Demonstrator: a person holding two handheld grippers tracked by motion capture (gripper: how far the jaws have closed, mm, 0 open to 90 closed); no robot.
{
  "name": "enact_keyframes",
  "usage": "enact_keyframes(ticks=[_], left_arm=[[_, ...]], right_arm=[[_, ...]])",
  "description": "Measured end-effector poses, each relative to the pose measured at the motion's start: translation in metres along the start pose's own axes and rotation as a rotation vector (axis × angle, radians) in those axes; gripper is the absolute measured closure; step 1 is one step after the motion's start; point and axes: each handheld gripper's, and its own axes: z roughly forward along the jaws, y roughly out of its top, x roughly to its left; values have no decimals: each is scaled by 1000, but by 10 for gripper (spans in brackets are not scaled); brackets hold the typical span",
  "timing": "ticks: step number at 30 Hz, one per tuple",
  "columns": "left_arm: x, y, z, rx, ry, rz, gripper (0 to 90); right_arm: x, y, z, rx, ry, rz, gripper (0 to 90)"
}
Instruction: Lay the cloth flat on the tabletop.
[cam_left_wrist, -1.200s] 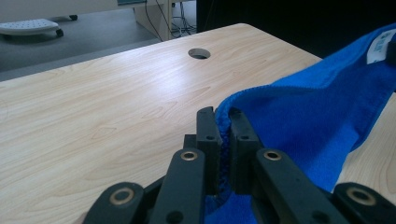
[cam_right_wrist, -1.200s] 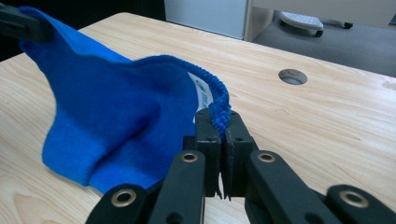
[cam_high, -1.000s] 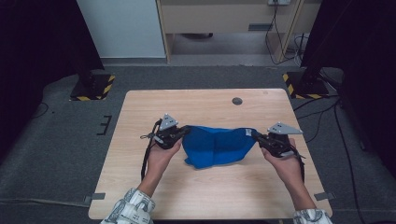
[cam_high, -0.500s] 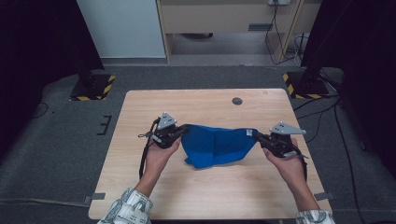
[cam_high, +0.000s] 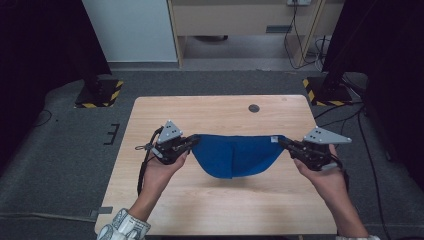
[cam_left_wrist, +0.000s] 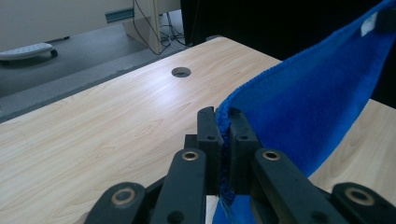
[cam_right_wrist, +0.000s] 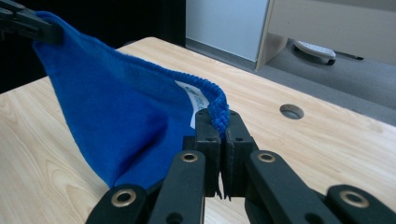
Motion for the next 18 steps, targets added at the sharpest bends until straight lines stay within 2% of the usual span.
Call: enact_keyframes(ticks=[4,9,18], left_arm=[[9,8,10,42,8,-7,849],[25,10,38,83,23,-31,845],[49,9,67,92,51,-68,838]], right_arm=[[-12,6,6,31,-1,4,871],[-32,2,40,96,-18,33,871],[-50,-13,84,145,-32,60,870]])
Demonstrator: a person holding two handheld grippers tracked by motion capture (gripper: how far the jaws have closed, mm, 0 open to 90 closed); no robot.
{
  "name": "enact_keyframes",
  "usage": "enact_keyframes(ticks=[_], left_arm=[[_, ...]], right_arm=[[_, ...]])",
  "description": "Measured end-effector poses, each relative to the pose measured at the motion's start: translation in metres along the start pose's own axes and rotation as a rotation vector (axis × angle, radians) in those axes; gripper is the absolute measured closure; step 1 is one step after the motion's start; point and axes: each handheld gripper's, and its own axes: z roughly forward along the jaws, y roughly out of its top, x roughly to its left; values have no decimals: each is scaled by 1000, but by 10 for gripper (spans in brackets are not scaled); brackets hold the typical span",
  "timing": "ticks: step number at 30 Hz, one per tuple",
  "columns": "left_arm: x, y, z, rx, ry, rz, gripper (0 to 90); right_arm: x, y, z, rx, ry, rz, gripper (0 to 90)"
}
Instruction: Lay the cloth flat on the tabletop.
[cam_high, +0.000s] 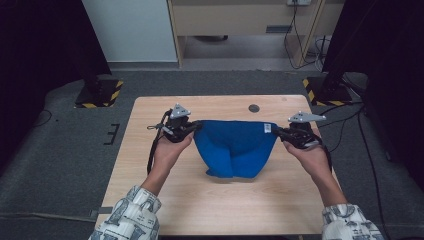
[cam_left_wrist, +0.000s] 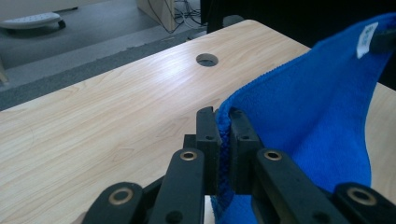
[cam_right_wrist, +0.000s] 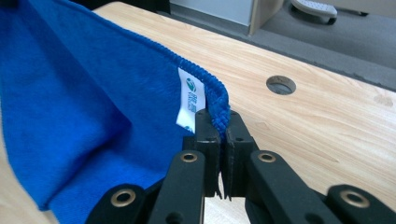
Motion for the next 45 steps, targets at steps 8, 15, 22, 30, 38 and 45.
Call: enact_keyframes(ticks=[8,15,22,30,38,45], left_arm=[[16,-9,33,46,29,-30,829],[35,-20,57,93,58,-69,820],[48,-32,80,154,78,-99,821],[54,-41,99,172,78,-167,581],[48,-42,90,106,83,-143,305],[24,-56,56,38,28,-115,281]], right_arm=[[-9,-7,29,37,-31,33,867],[-19,-15,60,86,-49,68,864],[-24,-18,91,141,-67,87,865],[-31,-23,115,168,-128,120,583],[-30,-22,108,133,-170,124,296],[-8,-31,81,110,-100,83,293]])
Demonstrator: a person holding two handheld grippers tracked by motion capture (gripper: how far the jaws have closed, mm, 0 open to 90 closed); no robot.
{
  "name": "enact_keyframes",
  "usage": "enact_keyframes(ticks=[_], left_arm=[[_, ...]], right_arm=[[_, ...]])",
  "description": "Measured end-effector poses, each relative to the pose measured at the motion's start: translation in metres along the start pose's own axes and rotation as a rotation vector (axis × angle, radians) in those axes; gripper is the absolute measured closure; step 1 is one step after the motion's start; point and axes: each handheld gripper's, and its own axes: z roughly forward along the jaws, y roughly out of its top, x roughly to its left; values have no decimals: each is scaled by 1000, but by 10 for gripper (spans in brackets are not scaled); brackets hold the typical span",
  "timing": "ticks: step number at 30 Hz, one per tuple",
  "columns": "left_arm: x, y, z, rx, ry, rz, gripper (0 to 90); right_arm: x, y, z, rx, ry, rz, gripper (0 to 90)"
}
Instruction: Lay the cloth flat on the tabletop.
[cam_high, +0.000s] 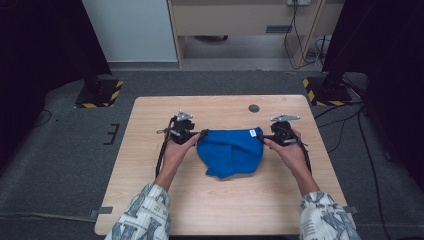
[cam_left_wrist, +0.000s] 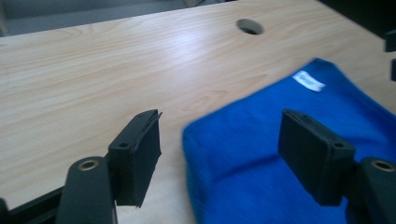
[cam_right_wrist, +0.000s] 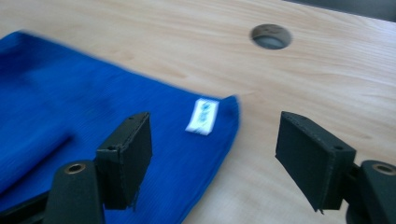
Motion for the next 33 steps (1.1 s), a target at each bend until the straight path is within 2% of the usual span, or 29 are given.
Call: enact_keyframes(ticks=[5,7,10,12,14,17,21,23,26,29,31,33], left_arm=[[-18,-20,-26,-14,-16,47,297],[-25,-29,-37,-21,-33,58,313],[-35,-44,-48,-45,-35,55,344],[-43,-53,-52,-39,-40,76,351],[-51,-59,-54,-31,-32,111,366],[-63,-71,-56,-27,-61,112,377],[-80,-73,-54,-28,-59,191,382],[-84,-74,-50,-27,-77,173,380],[-92,-79,-41,-2,-100,172,380],[-101,-79,-37,6,-119,204,358],[-106,-80,-31,34,-142,220,321],[-111,-82,-26,48,-135,243,314]], right_arm=[[25,-24,-29,-28,70,-74,497],[33,-34,-39,-44,95,-78,558],[44,-52,-49,-45,132,-72,637],[50,-62,-53,-42,144,-72,661],[52,-70,-55,-51,153,-71,666],[55,-77,-58,-35,154,-71,641],[55,-83,-58,3,177,-53,597],[58,-87,-55,29,187,-59,578],[64,-88,-48,49,211,-64,522],[72,-88,-43,62,224,-75,492],[76,-88,-39,63,227,-85,513],[78,-87,-38,52,233,-89,540]])
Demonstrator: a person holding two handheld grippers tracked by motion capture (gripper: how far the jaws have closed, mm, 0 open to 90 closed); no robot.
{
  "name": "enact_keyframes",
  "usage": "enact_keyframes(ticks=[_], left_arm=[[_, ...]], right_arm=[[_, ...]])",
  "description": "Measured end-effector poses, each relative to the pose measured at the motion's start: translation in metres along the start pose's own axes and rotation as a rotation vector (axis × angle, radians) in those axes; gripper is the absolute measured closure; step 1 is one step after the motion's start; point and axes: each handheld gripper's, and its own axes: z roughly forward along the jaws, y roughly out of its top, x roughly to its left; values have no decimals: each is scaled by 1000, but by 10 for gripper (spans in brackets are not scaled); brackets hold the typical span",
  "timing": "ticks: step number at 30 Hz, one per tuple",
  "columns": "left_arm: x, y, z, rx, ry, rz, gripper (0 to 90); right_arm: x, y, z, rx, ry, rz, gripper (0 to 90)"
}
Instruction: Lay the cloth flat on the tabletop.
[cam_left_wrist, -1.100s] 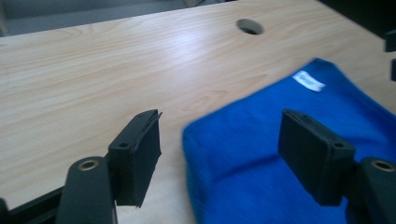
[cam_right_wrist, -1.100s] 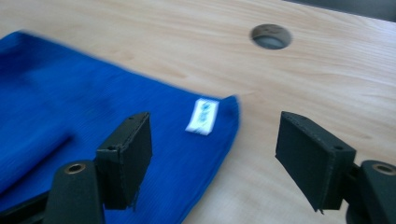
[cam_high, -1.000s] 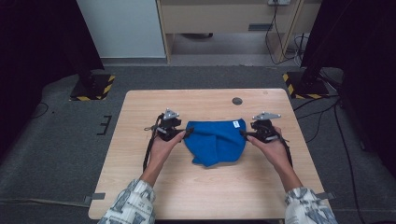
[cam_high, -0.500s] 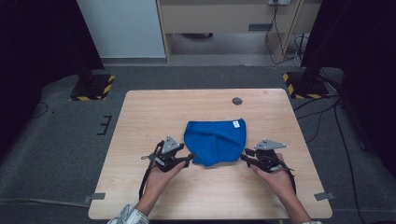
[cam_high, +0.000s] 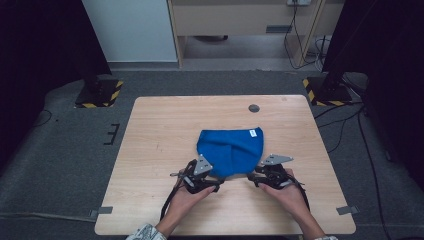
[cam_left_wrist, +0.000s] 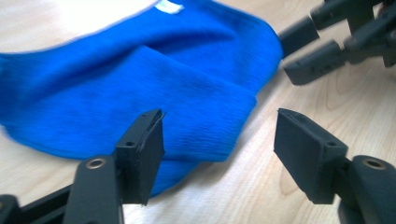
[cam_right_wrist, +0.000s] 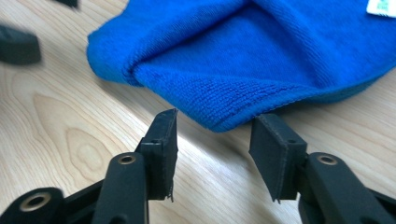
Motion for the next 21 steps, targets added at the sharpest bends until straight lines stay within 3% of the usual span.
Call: enact_keyframes(ticks=[4,8,15,21], left_arm=[[-3,1,6,-2,-2,7,296],[-6,0,14,24,10,27,297],[-6,-1,23,56,16,41,420],[1,-3,26,79,30,47,571]], right_arm=[[3,2,2,-14,-4,-6,589],[5,6,3,-55,1,-12,718],[8,9,4,-64,22,-25,881],[6,10,3,-72,28,-21,891]])
